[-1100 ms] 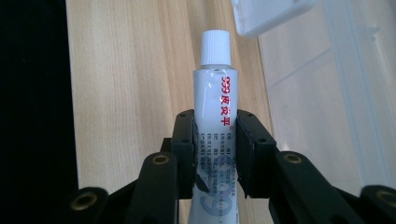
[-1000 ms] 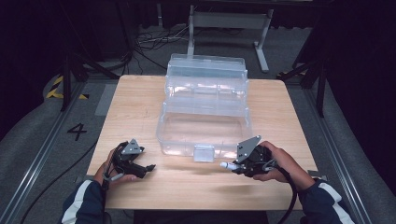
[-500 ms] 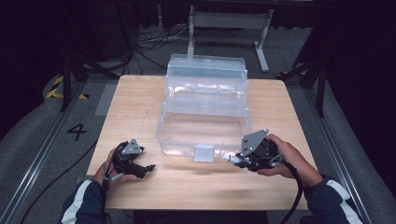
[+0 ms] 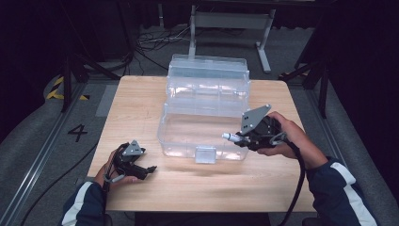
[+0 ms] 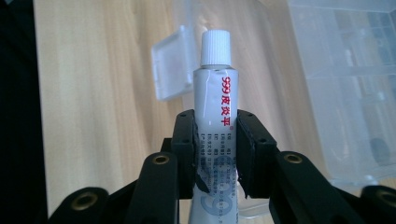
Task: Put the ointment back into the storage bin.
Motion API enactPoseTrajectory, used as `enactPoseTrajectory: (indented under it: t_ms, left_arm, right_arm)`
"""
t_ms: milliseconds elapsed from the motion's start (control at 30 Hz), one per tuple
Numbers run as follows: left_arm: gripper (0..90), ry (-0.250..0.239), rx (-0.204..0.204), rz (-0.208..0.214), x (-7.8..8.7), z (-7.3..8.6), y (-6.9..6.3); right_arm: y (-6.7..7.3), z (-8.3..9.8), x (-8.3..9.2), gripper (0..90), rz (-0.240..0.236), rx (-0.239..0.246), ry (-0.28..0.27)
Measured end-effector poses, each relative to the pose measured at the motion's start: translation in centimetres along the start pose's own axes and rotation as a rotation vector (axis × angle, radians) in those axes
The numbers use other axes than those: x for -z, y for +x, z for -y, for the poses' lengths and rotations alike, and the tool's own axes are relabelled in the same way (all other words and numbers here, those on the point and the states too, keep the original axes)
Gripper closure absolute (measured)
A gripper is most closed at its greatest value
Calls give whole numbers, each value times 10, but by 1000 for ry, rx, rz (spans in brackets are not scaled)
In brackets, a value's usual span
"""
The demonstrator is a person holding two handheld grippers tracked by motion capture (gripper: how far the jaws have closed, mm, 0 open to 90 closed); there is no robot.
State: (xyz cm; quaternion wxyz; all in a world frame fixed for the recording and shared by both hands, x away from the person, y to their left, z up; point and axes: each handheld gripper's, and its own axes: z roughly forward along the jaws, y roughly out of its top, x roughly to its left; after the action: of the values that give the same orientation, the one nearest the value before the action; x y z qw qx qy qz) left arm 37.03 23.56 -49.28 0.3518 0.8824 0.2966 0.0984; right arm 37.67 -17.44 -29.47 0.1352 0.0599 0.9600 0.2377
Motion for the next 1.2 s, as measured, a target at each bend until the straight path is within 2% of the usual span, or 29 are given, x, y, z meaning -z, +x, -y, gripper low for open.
enactPoseTrajectory:
  t_ms: [300, 567, 700, 767, 900, 1200]
  left_arm:
    - [142, 1, 0, 0, 0, 0, 0]
    - [142, 0, 1, 0, 0, 0, 0]
    - [142, 0, 1, -1, 0, 0, 0]
    - [142, 0, 1, 0, 0, 0, 0]
    - [142, 0, 1, 0, 0, 0, 0]
    - [142, -1, 1, -1, 0, 0, 0]
  right_arm:
    - [-23, -15, -15, 713, 18, -15, 42]
    - [-39, -24, -38, 713, -15, -12, 85]
    - [-45, -27, -50, 712, -33, -14, 108]
    - [-48, -29, -54, 712, -24, -14, 123]
    - [-55, -29, -63, 712, -33, -21, 123]
    - [-59, -27, -83, 712, -60, -23, 184]
